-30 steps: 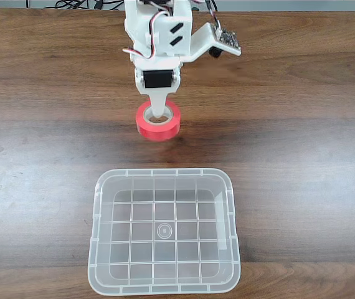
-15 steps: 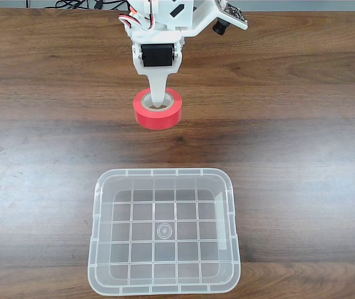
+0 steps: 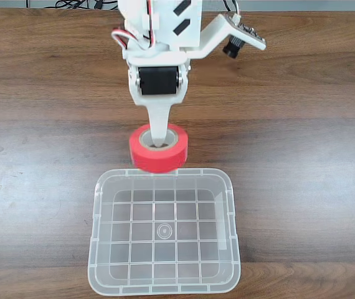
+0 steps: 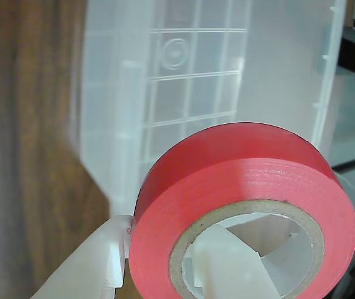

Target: Grab the tape and place it in the box.

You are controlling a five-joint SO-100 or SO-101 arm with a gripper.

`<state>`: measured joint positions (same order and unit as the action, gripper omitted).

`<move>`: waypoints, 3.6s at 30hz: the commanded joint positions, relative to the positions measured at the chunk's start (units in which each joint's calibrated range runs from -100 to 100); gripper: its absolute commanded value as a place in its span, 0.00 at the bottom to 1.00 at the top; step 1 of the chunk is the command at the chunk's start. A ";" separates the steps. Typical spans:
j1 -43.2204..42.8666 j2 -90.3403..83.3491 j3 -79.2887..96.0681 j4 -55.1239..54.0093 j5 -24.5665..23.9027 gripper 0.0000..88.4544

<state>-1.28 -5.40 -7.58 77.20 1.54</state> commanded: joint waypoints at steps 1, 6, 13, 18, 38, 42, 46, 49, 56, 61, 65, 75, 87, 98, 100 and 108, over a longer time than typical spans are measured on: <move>-0.19 12.88 -22.60 0.19 -0.33 0.04; -0.26 26.64 -35.21 0.19 -0.33 0.04; -0.62 40.56 -48.97 -0.32 0.04 0.04; -2.01 44.74 -52.38 -0.23 0.52 0.04; -1.06 45.71 -52.12 0.19 0.36 0.19; -0.99 45.63 -52.12 0.19 0.46 0.19; -0.99 45.14 -52.21 0.88 0.46 0.19; -0.99 45.06 -52.30 1.48 0.25 0.19; -0.99 44.82 -52.38 2.93 0.31 0.19; -0.33 44.10 -52.47 6.27 0.15 0.02; 0.62 40.56 -52.47 8.58 0.04 0.01; 0.84 27.76 -52.03 22.71 -0.22 0.01; 1.94 2.02 -25.93 22.80 -0.54 0.01; -3.04 -34.83 23.04 21.17 -0.75 0.01; -3.33 -40.14 31.54 17.75 -0.64 0.01; -3.40 -55.82 63.52 -2.80 -0.48 0.02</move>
<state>-4.43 -52.95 41.06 85.42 1.07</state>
